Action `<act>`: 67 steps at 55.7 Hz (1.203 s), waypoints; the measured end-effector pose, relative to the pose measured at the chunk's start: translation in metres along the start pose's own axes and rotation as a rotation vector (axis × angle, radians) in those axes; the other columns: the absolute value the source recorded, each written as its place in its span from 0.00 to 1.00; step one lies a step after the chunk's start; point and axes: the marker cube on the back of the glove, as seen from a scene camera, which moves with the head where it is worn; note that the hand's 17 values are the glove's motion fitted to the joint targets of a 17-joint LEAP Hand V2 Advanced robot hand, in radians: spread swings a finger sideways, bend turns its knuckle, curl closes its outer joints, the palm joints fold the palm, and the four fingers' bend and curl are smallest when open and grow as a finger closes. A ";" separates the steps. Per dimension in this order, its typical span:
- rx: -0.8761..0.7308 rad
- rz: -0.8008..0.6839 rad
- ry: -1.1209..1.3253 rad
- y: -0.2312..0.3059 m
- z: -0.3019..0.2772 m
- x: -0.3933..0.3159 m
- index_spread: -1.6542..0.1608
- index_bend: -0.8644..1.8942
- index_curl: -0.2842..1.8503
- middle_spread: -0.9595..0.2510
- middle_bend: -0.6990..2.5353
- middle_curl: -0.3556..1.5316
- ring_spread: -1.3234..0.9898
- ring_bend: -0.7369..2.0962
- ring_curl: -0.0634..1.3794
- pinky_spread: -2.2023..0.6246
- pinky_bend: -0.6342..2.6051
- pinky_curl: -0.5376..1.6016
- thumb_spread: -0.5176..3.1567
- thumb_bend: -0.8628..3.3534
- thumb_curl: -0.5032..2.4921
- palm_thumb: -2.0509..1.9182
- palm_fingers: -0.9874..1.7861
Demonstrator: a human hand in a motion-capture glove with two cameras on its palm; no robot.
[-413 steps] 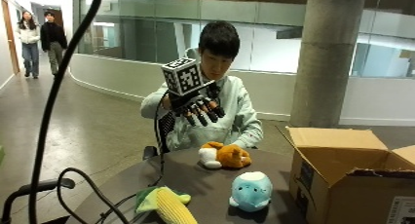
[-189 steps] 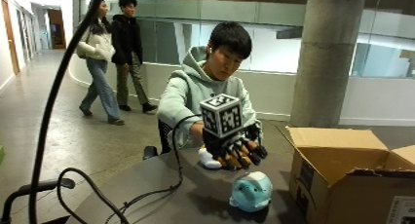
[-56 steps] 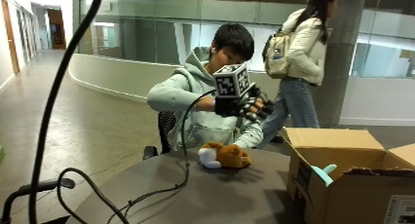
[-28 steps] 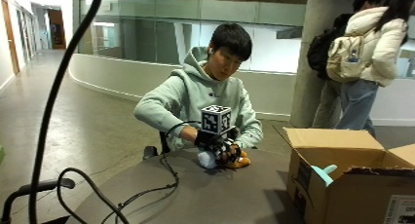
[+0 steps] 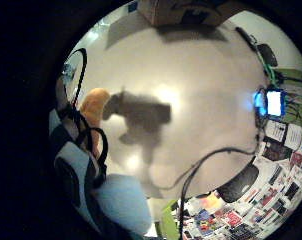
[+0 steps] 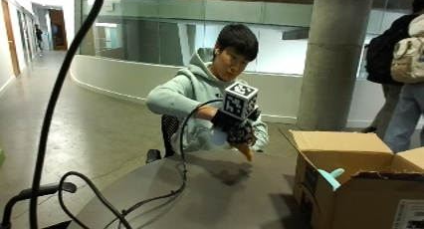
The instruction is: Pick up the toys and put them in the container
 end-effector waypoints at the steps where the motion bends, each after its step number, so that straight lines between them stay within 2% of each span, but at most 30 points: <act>1: 0.014 0.004 -0.001 -0.003 -0.009 -0.001 0.77 0.43 0.22 0.59 0.45 0.54 0.43 0.71 0.46 0.64 0.51 0.45 0.43 0.25 0.41 0.70 0.76; 14: 0.240 0.057 0.001 -0.058 -0.161 0.007 0.77 0.47 0.24 0.57 0.46 0.61 0.42 0.72 0.46 0.64 0.51 0.46 0.40 0.24 0.45 0.70 0.75; 21: 0.399 0.096 -0.035 -0.100 -0.222 0.002 0.77 0.49 0.25 0.55 0.46 0.65 0.42 0.72 0.46 0.64 0.52 0.47 0.38 0.24 0.47 0.69 0.74; 29: 0.597 0.141 -0.080 -0.149 -0.261 0.000 0.76 0.51 0.27 0.54 0.45 0.68 0.42 0.73 0.46 0.64 0.52 0.47 0.37 0.24 0.49 0.69 0.73; 36: 0.739 0.191 -0.126 -0.191 -0.266 -0.002 0.76 0.51 0.29 0.53 0.43 0.71 0.42 0.73 0.47 0.64 0.53 0.47 0.37 0.24 0.50 0.68 0.70; 40: 0.653 0.231 -0.110 -0.208 -0.256 -0.003 0.76 0.44 0.28 0.53 0.38 0.70 0.43 0.72 0.47 0.64 0.57 0.49 0.39 0.23 0.50 0.68 0.58; 42: 0.601 0.244 -0.102 -0.214 -0.250 -0.005 0.76 0.42 0.30 0.60 0.29 0.65 0.45 0.62 0.44 0.68 0.56 0.51 0.43 0.22 0.47 0.65 0.23; 43: 0.586 0.243 -0.097 -0.216 -0.248 -0.006 0.76 0.41 0.30 0.62 0.28 0.64 0.47 0.59 0.45 0.69 0.56 0.51 0.44 0.22 0.46 0.64 0.19; 44: 0.577 0.239 -0.090 -0.217 -0.245 -0.006 0.76 0.41 0.30 0.65 0.26 0.62 0.48 0.52 0.41 0.70 0.53 0.50 0.45 0.21 0.45 0.62 0.11; 48: 0.562 0.222 -0.066 -0.218 -0.239 -0.006 0.76 0.38 0.27 0.72 0.23 0.55 0.51 0.41 0.30 0.73 0.49 0.45 0.46 0.19 0.42 0.60 0.14; 52: 0.559 0.212 -0.064 -0.212 -0.238 -0.004 0.76 0.36 0.26 0.75 0.22 0.50 0.53 0.36 0.25 0.75 0.47 0.43 0.47 0.19 0.39 0.58 0.17; 67: 0.582 0.183 0.022 -0.149 -0.241 0.025 0.76 0.36 0.25 0.79 0.23 0.37 0.56 0.31 0.22 0.79 0.42 0.40 0.49 0.20 0.33 0.55 0.23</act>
